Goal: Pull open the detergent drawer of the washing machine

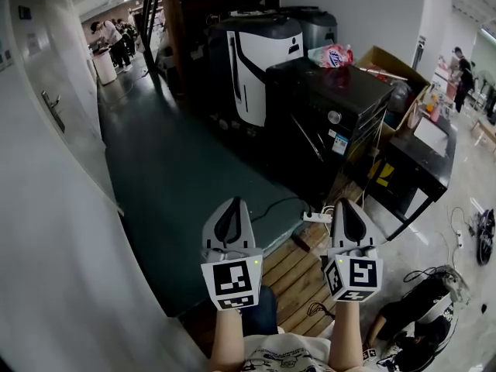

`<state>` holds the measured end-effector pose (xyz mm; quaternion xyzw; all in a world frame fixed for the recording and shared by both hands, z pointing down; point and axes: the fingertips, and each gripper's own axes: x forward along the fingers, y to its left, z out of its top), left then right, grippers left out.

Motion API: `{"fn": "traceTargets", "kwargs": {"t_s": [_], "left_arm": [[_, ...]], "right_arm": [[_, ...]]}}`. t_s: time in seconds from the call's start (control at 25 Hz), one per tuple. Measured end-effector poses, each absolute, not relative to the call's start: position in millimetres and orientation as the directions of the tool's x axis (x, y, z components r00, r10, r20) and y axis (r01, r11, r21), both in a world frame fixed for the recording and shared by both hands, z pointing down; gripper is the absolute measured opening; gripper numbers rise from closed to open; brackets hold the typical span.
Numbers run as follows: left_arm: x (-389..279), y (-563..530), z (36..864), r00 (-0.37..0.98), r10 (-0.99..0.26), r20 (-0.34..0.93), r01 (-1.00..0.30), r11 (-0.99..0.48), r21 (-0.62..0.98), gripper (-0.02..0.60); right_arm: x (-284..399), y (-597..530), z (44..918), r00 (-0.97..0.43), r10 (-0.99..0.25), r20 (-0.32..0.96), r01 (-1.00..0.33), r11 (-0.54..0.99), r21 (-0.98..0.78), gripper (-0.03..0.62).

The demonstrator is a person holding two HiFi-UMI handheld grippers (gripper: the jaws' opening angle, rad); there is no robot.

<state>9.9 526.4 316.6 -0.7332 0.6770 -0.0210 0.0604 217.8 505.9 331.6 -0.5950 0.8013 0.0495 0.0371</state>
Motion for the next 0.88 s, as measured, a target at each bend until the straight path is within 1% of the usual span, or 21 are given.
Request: {"fn": "traceTargets", "kwargs": {"t_s": [0.44,0.72,0.88], "left_arm": [[-11,459,321,0.086,-0.995,-0.041,-0.993,-0.083,-0.083,0.014],[-38,389,278,0.112,-0.994,-0.020,-0.991,-0.110,-0.077,0.014],[-55,351,251,0.137,-0.990,-0.024,-0.988,-0.135,-0.073,0.014]], "right_arm": [[191,444,335,-0.327,-0.938,-0.111,-0.945,0.327,0.021,0.024],[165,381,292,-0.313,-0.945,-0.091,-0.950,0.313,0.008,0.067],[149,349,265,-0.290,-0.953,-0.090,-0.957,0.291,0.003,0.067]]}}
